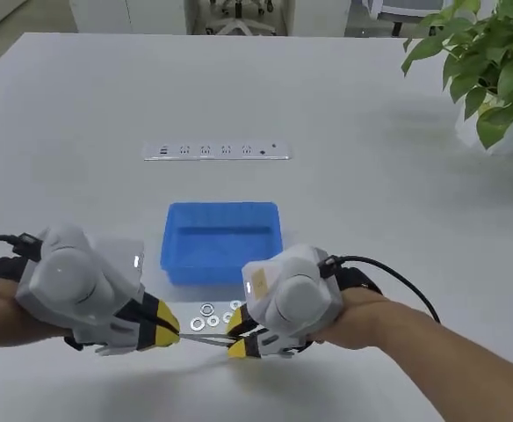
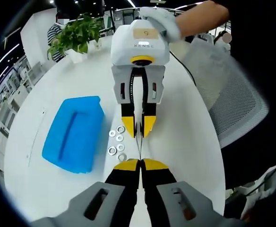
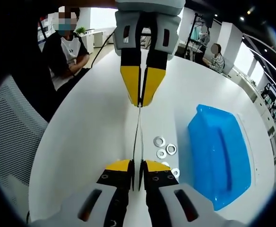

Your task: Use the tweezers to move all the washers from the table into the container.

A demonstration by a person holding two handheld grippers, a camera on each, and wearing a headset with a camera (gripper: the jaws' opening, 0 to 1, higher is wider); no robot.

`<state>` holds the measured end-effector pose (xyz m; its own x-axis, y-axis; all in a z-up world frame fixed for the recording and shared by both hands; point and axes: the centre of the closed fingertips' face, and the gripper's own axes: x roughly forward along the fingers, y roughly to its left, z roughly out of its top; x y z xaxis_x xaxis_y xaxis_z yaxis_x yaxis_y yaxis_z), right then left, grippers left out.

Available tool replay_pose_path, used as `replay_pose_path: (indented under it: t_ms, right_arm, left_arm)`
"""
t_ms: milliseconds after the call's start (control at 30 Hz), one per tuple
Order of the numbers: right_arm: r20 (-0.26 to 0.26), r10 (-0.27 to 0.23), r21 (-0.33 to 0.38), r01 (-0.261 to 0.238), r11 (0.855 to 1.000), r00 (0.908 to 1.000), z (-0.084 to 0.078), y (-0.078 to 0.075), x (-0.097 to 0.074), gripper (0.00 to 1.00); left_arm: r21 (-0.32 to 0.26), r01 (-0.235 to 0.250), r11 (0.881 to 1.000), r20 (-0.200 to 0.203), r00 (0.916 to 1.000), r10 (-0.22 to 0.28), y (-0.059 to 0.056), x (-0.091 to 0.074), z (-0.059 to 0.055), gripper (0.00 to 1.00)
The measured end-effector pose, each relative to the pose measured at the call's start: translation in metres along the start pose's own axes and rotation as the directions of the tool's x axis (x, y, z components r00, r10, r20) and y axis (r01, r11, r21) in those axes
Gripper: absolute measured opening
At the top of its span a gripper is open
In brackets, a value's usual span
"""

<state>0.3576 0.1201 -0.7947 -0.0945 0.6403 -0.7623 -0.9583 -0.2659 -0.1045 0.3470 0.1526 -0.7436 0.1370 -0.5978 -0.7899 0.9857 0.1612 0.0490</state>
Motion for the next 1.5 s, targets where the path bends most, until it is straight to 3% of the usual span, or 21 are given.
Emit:
replay_pose_path:
  t_ms: [267,600,900,1500]
  right_arm:
    - [0.016,-0.018,0.000,0.018,1.000,0.9997,0.010,-0.002,-0.005,0.12]
    - [0.052,-0.052,0.025,0.051,0.998,0.9973,0.022,-0.007,-0.012,0.11]
    - [0.095,-0.070,0.052,0.065,0.997,0.9931,0.031,-0.009,-0.014,0.12]
    - [0.084,-0.046,0.075,0.040,0.996,0.9954,0.017,0.004,-0.011,0.12]
  left_arm:
    - [0.025,-0.008,1.000,0.020,0.9998,0.007,0.001,-0.013,0.015,0.05]
    - [0.071,-0.021,0.997,0.062,0.9979,0.017,0.003,-0.029,0.044,0.05]
    - [0.104,-0.019,0.994,0.093,0.9956,0.009,0.003,-0.031,0.065,0.06]
    - [0.127,0.034,0.991,0.103,0.9936,-0.047,-0.002,-0.011,0.071,0.06]
